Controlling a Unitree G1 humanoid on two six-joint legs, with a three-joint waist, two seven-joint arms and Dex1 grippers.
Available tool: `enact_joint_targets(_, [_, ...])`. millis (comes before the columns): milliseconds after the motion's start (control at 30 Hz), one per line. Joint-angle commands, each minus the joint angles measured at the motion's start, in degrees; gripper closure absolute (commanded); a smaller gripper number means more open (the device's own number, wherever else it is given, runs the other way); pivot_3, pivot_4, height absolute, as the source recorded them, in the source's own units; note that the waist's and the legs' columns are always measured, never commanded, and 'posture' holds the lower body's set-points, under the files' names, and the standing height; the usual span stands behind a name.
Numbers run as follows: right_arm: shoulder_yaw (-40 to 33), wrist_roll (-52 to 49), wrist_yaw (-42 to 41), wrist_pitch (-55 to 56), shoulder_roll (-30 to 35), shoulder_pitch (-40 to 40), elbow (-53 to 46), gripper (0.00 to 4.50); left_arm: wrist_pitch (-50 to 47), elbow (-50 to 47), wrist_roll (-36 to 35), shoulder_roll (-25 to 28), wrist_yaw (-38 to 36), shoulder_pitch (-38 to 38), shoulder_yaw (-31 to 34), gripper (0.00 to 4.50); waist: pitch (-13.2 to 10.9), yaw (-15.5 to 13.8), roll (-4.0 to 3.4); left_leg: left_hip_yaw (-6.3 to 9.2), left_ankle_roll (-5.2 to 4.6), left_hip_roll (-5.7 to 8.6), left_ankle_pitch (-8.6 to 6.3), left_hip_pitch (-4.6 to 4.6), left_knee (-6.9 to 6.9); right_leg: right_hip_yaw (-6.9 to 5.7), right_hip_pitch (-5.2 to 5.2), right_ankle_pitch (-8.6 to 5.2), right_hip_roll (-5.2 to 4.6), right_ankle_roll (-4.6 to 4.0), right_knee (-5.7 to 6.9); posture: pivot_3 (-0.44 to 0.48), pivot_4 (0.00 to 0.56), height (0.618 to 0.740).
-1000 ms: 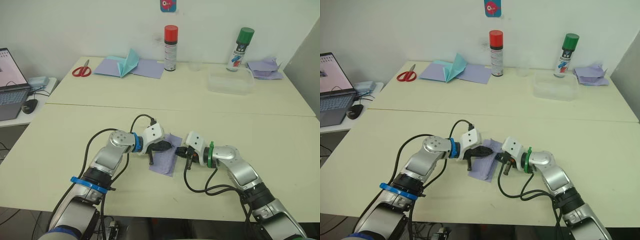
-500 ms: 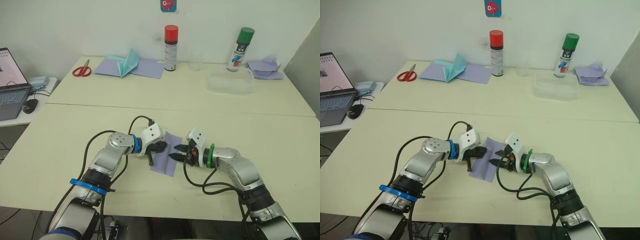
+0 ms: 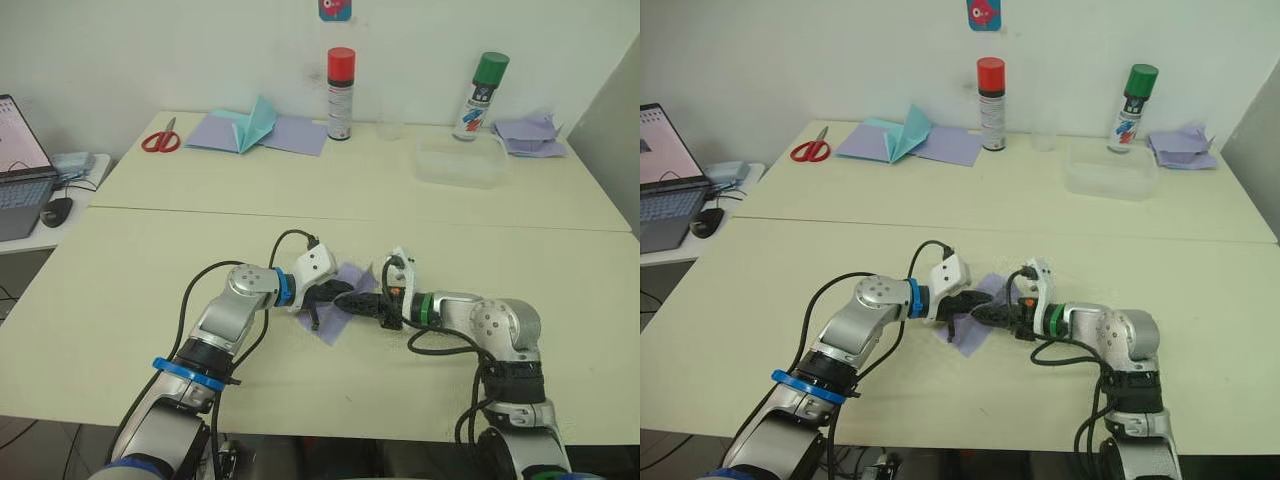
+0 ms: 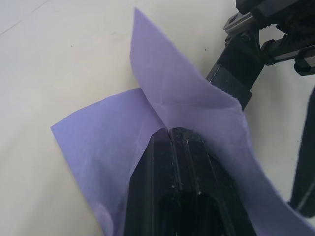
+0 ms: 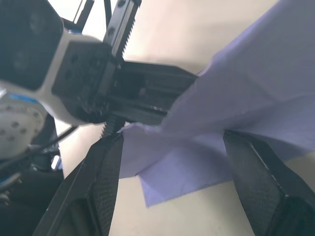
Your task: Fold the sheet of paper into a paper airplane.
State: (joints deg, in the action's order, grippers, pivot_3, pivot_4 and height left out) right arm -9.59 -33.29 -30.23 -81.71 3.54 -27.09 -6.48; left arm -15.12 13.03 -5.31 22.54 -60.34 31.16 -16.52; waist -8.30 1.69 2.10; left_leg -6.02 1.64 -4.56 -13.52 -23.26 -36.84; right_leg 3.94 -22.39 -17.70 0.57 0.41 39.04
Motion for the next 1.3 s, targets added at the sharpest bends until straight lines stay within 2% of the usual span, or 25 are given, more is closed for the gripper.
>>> enact_joint_targets(33, [-5.4, -3.3, 2.4, -3.1, -2.4, -3.1, 0.4, 1.19, 0.8, -2.8, -0.6, -0.8, -0.4, 0.2, -0.7, 4.5, 0.0, 0.0, 0.0, 0.0, 0.0, 0.0, 0.0, -0.04, 0.0, 0.0, -0.04, 0.0, 0.0, 0.0, 0.0, 0.0, 0.15, 0.74])
enact_joint_targets(267, [-12.3, -4.1, 7.1, -6.1, -5.1, -5.4, 2.3, 1.19, -0.7, -5.0, -1.2, 0.7, -0.8, -1.6, -0.2, 4.5, 0.0, 0.1, -0.02, 0.01, 0.01, 0.0, 0.01, -0.71, -0.05, 0.01, -0.78, 0.02, 0.03, 0.0, 0.14, 0.0, 0.15, 0.74])
enact_joint_targets(500, [-14.5, -3.1, 10.8, -4.9, -6.5, -6.0, 3.9, 1.19, -2.4, -5.0, -1.1, 1.6, -0.6, -1.5, 0.1, 4.5, 0.0, 0.1, -0.02, -0.01, 0.02, -0.01, 0.02, -0.8, -0.05, 0.02, -0.87, 0.02, 0.04, 0.01, 0.13, 0.0, 0.15, 0.74])
enact_joint_targets(533, [-14.6, -3.0, 11.2, -4.6, -6.5, -5.9, 4.1, 1.46, -2.0, -4.2, -0.5, 1.9, -0.3, -1.1, 0.1, 4.5, 0.0, 0.1, -0.02, -0.01, 0.02, -0.01, 0.02, -0.8, -0.05, 0.02, -0.87, 0.02, 0.04, 0.01, 0.13, 0.0, 0.15, 0.74])
enact_joint_targets(600, [-14.5, -3.2, 11.6, -4.3, -6.2, -5.7, 4.3, 1.71, -1.7, -2.9, -0.1, 2.3, 0.0, -0.3, 0.5, 4.5, 0.0, 0.1, -0.02, -0.01, 0.02, 0.0, 0.02, -0.8, -0.05, 0.01, -0.87, 0.02, 0.04, 0.01, 0.13, 0.0, 0.15, 0.74])
enact_joint_targets(867, [-11.2, -1.7, 12.3, 0.2, -4.2, -3.4, 5.5, 4.48, -2.7, 1.3, -1.9, 3.4, -1.0, 3.1, 2.9, 4.5, 0.0, 0.2, -0.03, -0.02, 0.01, -0.01, 0.01, -0.8, -0.05, -0.01, -0.87, 0.01, 0.07, 0.01, 0.11, 0.0, 0.15, 0.74])
enact_joint_targets(1167, [-7.7, -3.0, 10.9, 2.9, -2.5, -1.9, 4.7, 4.48, 1.7, 7.4, 0.9, 4.1, -1.2, 5.7, 1.8, 4.5, 0.0, 0.2, -0.03, -0.03, 0.01, -0.01, 0.02, -0.75, -0.1, -0.03, -0.83, 0.04, 0.1, 0.04, 0.16, 0.0, 0.15, 0.74])
enact_joint_targets(1300, [-7.6, -7.5, 7.1, -0.9, 0.0, -2.5, 3.6, 4.48, 2.8, 8.1, 1.0, 4.1, -2.0, 6.3, 2.2, 4.5, 0.0, 0.1, -0.03, -0.05, 0.01, 0.0, 0.01, -0.76, -0.11, -0.05, -0.84, 0.04, 0.1, 0.05, 0.16, 0.0, 0.15, 0.74])
